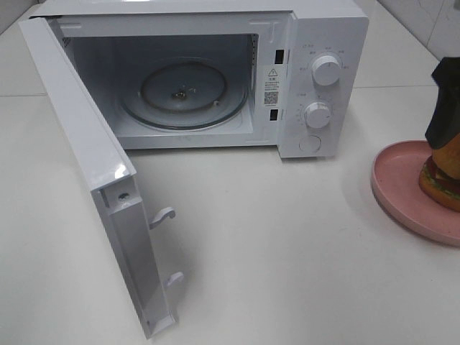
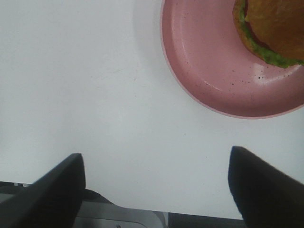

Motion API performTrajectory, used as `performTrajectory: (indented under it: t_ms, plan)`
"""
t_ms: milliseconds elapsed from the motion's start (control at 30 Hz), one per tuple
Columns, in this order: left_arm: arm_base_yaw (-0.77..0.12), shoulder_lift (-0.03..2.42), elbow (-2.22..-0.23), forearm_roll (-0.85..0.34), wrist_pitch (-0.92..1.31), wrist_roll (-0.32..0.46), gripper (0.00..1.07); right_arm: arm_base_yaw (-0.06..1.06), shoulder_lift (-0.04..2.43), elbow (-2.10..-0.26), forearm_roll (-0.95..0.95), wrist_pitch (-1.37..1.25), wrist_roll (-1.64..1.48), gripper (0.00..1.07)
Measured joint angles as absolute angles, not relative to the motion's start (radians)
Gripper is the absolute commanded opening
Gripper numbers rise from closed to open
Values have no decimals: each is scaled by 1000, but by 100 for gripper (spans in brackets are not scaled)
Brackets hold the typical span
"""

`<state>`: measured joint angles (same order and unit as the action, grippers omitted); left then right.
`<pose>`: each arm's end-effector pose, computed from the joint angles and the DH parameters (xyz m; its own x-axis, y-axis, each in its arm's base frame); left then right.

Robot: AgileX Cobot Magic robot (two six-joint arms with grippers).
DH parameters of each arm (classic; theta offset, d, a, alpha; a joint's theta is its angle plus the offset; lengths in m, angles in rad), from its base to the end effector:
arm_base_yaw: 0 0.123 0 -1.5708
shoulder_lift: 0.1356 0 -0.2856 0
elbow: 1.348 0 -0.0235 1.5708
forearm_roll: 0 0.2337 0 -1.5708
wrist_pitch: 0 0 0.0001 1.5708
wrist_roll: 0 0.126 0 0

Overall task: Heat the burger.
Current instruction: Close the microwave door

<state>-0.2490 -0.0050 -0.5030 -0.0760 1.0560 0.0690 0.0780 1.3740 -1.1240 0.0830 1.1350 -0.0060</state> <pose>0.0074 -0.0105 0.2548 -0.4201 0.1393 -0.8967 0.3167 0.9485 -0.0011 0.2494 0.0290 0.2724 -0.9621 -0.0461 -0.2687 -0.0700 0.9943 0.0802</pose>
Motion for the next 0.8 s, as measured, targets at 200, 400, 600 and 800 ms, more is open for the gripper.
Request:
performTrajectory:
  t_ms: [200, 400, 600, 800]
  plan:
    - [-249, -5, -503, -76, 1056, 69, 0, 78, 1201, -1090, 71, 1141, 0, 76]
    - [-249, -5, -503, -76, 1056, 69, 0, 78, 923, -980, 70, 1152, 0, 76]
    - [-249, -5, -503, -76, 1056, 69, 0, 78, 677, -839, 70, 1199, 0, 76]
    - [-249, -5, -503, -76, 1056, 69, 0, 78, 521, -734, 69, 1202, -14, 76]
